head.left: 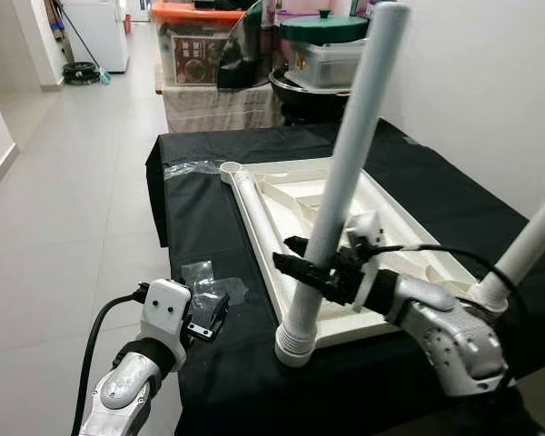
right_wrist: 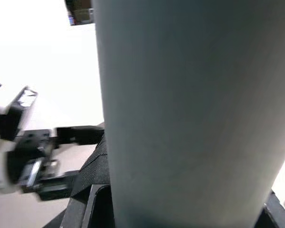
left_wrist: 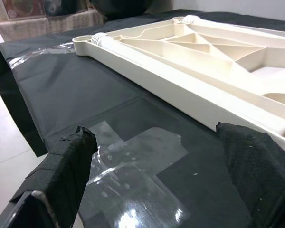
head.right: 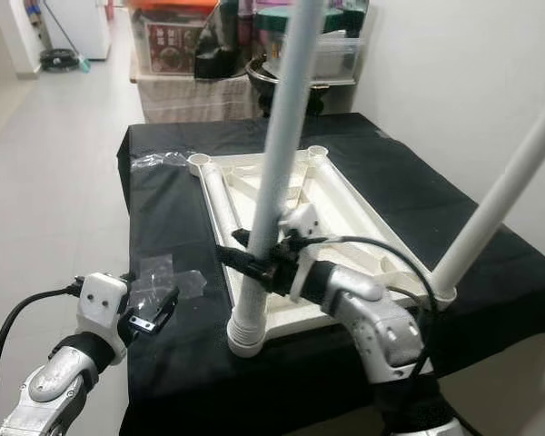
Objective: Building children table
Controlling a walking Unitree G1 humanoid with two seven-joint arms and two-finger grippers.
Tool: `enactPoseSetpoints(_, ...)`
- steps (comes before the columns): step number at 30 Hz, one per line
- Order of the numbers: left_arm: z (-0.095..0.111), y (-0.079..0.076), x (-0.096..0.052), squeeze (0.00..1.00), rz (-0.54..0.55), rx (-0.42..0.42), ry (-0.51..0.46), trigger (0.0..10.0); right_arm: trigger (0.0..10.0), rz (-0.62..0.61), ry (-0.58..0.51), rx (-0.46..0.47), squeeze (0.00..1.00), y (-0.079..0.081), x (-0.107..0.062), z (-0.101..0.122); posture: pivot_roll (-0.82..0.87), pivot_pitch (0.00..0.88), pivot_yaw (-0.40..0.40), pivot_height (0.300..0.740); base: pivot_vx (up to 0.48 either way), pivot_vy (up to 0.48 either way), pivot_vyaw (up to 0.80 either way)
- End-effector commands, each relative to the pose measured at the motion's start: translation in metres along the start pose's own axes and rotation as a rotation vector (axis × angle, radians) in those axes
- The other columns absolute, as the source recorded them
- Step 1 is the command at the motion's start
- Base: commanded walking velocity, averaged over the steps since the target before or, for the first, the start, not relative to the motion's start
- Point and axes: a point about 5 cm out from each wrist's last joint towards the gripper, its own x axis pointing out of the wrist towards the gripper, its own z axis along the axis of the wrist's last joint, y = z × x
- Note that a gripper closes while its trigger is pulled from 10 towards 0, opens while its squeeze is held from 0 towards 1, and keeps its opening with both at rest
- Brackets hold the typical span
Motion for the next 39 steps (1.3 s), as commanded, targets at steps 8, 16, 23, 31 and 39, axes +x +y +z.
enactPoseSetpoints(8, -0.002, 0.002, -0.001, 0.00, 0.016, 0.013, 0.004, 10.0, 10.0, -0.277, 0.154, -0.060, 0.00, -0.009, -0.007, -0.036, 0.10, 0.000, -0.057, 0.740, 0.000, 0.000, 0.00)
enactPoseSetpoints(16, -0.003, 0.001, 0.000, 0.00, 0.016, 0.008, 0.003, 10.0, 10.0, -0.474, 0.157, -0.012, 0.00, -0.020, -0.009, -0.044, 0.10, 0.000, -0.062, 0.740, 0.000, 0.000, 0.00)
enactPoseSetpoints(23, -0.004, 0.000, 0.000, 0.00, 0.023, 0.003, 0.007, 10.0, 10.0, -0.839, 0.165, 0.151, 0.00, -0.036, -0.019, -0.063, 0.10, 0.000, -0.067, 0.740, 0.000, 0.000, 0.00)
enactPoseSetpoints(31, -0.004, 0.001, 0.000, 0.00, 0.027, 0.007, 0.007, 10.0, 10.0, -1.049, 0.135, 0.164, 0.00, -0.047, -0.031, -0.060, 0.10, 0.000, -0.065, 0.740, 0.000, 0.000, 0.00)
enactPoseSetpoints(39, -0.004, 0.001, 0.000, 0.00, 0.029, 0.007, 0.005, 10.0, 10.0, -1.182, 0.167, 0.131, 0.00, -0.053, -0.036, -0.061, 0.10, 0.000, -0.067, 0.740, 0.000, 0.000, 0.00)
